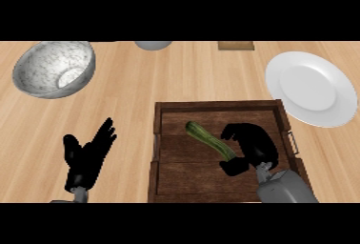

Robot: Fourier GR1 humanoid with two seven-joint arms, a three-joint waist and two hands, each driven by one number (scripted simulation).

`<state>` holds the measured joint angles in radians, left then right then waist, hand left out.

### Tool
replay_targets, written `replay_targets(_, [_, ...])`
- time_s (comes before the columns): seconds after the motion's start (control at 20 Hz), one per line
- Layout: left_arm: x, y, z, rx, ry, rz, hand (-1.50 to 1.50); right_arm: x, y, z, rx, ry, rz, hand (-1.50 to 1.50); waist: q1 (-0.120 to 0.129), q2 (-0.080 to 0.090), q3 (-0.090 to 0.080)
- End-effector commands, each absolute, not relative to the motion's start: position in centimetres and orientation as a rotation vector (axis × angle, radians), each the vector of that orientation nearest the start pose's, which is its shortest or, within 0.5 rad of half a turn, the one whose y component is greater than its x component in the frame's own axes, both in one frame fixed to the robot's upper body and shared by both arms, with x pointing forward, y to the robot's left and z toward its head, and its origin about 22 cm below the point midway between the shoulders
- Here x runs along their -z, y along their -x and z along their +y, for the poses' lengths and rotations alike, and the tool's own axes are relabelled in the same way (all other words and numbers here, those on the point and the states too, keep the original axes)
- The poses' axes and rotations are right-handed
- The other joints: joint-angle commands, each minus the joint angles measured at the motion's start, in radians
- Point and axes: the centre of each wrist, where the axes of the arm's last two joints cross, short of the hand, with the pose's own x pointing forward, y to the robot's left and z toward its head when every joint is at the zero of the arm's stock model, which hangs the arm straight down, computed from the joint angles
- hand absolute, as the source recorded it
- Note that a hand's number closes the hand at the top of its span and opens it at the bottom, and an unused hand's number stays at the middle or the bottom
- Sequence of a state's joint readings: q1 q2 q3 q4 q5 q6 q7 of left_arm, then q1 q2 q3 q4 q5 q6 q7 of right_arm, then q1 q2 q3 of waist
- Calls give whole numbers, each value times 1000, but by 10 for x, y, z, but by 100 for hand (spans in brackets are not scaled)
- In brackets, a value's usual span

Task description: Pick the squash from the tray and place it in the plate

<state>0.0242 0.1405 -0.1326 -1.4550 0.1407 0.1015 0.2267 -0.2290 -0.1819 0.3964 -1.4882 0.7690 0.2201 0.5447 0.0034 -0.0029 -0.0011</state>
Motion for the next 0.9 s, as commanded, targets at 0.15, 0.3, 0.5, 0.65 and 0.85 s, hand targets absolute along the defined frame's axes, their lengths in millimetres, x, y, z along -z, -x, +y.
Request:
replay_targets(0.15, [40,-248,243,24,9,-1181,0,-16,-271,-146,-1122,691,-1080,150,-3,3,1])
replay_targets(0.3, [28,-230,236,15,15,-1194,0,-19,-277,-162,-1105,774,-1177,150,1,2,1])
replay_targets(0.5, [25,-240,233,50,16,-1205,0,-48,-327,-144,-669,996,-988,150,39,19,1])
replay_targets(0.65, [28,-238,232,49,27,-1210,0,-65,-349,-173,-400,1116,-865,150,56,41,-2])
replay_targets(0.85, [20,-244,219,88,54,-1245,0,-115,-380,-180,-155,1391,-930,150,101,43,-4])
